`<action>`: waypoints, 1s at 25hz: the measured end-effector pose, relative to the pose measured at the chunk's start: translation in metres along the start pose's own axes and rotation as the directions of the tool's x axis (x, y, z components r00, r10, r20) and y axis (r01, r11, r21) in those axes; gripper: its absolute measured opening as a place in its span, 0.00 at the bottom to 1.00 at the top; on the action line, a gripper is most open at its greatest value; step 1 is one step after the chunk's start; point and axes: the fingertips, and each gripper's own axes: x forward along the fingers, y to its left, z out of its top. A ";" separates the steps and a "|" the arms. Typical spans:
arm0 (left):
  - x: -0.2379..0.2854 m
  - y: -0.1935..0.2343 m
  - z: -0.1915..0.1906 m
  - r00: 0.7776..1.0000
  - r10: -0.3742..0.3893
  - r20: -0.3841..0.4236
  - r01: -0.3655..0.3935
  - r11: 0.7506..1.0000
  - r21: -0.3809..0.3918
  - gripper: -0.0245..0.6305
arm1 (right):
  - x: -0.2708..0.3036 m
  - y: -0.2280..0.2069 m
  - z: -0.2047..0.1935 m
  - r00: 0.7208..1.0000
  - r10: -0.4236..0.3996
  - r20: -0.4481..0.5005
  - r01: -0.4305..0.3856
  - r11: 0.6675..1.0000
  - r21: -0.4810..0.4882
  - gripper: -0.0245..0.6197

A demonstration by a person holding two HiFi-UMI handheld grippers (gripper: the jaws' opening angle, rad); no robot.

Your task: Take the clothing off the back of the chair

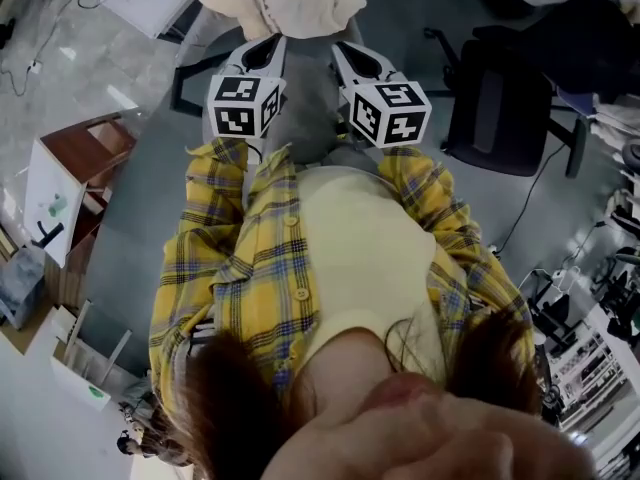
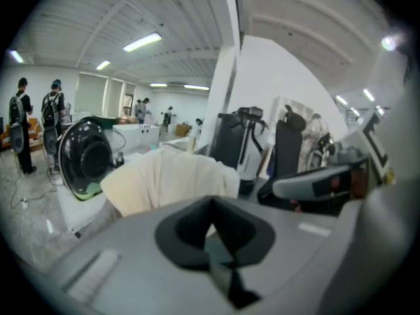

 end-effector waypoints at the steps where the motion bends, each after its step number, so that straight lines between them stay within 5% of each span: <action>1: 0.007 -0.001 0.000 1.000 -0.001 -0.006 0.001 1.000 0.004 0.04 | 0.002 -0.004 0.000 1.000 -0.001 -0.003 0.001 1.000 0.002 0.06; 25: 0.129 -0.035 0.007 0.996 -0.039 -0.077 0.039 0.999 -0.001 0.46 | 0.001 -0.068 -0.013 0.998 -0.026 -0.052 0.029 0.998 0.059 0.06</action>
